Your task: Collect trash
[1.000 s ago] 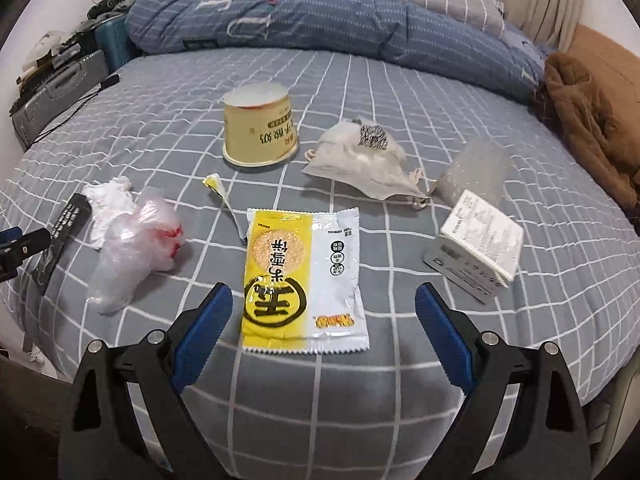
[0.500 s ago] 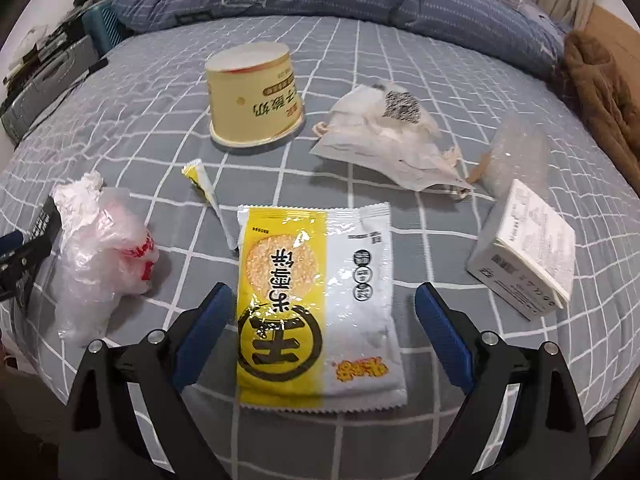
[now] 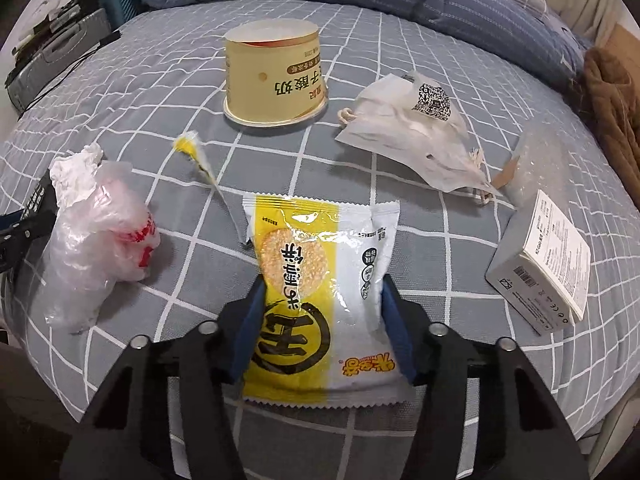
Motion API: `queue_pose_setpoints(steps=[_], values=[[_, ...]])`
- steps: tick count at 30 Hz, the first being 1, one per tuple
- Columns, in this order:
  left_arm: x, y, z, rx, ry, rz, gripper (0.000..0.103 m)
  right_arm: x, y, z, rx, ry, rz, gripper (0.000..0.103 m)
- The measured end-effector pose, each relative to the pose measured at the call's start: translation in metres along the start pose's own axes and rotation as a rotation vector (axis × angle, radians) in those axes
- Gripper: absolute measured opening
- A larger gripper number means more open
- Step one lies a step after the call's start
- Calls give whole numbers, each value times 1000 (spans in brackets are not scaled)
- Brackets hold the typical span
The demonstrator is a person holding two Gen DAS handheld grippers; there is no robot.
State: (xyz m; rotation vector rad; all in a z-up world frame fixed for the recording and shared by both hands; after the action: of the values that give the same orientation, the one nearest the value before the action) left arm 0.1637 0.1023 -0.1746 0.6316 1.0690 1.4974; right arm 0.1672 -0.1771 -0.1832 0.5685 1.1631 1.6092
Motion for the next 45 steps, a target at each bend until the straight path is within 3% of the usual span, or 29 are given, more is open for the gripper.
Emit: queue_pose_setpoints(steps=[3,9,25,45], values=[[-3,2,-1,-2,-5,-7,43,1,1,1,-4,6,0,28],[-4,7,1,-9,-2,-15,34,0,6,1,-23,3,-5,23],[-12,53,1,-86,16,-30,32,1,51,6,-127,-3,-47,23],[-41,107,-36,-202,-23,-65,32,11,109,-13,-211,-7,-49,23]])
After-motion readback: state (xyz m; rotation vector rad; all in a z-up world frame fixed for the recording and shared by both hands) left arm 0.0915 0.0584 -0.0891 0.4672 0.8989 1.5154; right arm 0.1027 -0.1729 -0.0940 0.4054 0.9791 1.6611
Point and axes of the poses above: each gripper's, at about its wrist camera, not at the fingertips, and y roughly against the way its jaws point, x to its left, z to its top, the point moved 4 cm from there along -y, roughly the way its jaws point, and after that the axes turned 15 degrees about y, right-handed, at the moved point
